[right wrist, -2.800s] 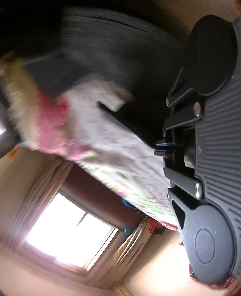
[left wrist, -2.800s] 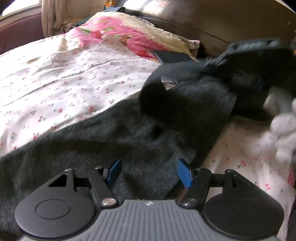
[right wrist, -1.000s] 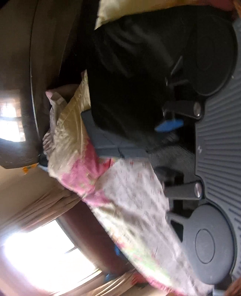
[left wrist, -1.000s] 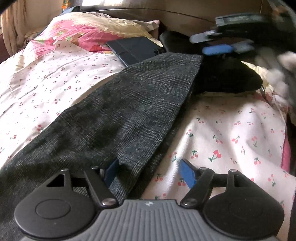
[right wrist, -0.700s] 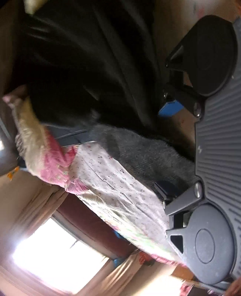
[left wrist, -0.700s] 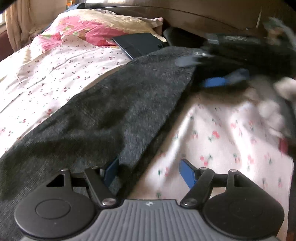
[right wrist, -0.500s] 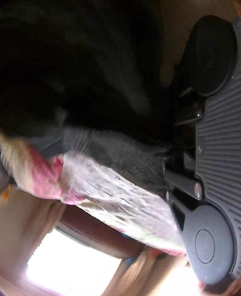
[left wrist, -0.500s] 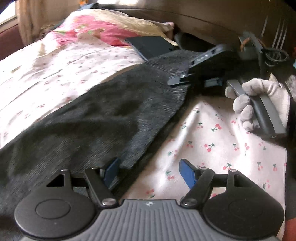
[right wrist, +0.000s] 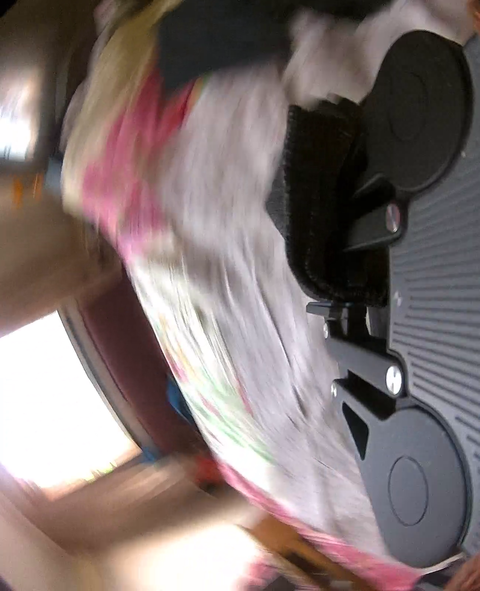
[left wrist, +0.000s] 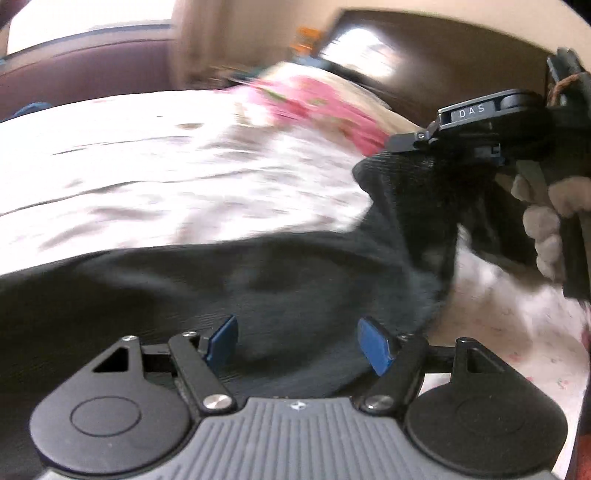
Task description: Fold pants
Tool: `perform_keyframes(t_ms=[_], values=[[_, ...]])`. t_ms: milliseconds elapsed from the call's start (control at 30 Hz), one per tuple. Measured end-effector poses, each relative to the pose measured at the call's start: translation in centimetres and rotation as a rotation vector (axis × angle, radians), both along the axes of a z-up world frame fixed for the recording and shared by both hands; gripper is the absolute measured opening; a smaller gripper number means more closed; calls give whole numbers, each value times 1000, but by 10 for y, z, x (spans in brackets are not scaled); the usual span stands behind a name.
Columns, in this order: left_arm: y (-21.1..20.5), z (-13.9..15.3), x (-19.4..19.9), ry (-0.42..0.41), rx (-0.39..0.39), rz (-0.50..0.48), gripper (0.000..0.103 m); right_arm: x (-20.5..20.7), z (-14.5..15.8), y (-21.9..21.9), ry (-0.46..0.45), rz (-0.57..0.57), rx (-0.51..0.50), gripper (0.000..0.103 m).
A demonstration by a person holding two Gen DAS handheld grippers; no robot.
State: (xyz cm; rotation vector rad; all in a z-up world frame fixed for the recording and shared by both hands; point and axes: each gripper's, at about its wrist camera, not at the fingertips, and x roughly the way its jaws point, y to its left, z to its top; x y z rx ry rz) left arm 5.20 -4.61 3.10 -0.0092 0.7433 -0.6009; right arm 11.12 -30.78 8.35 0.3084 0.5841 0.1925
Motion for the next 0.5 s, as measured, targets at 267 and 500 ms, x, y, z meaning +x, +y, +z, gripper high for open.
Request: perform_keyframes(t_ms=[267, 500], values=[[159, -10, -20, 30, -58, 395, 85, -2, -8, 261, -89, 574, -366, 8], [204, -34, -34, 76, -184, 529, 81, -30, -58, 364, -66, 814, -605, 9]])
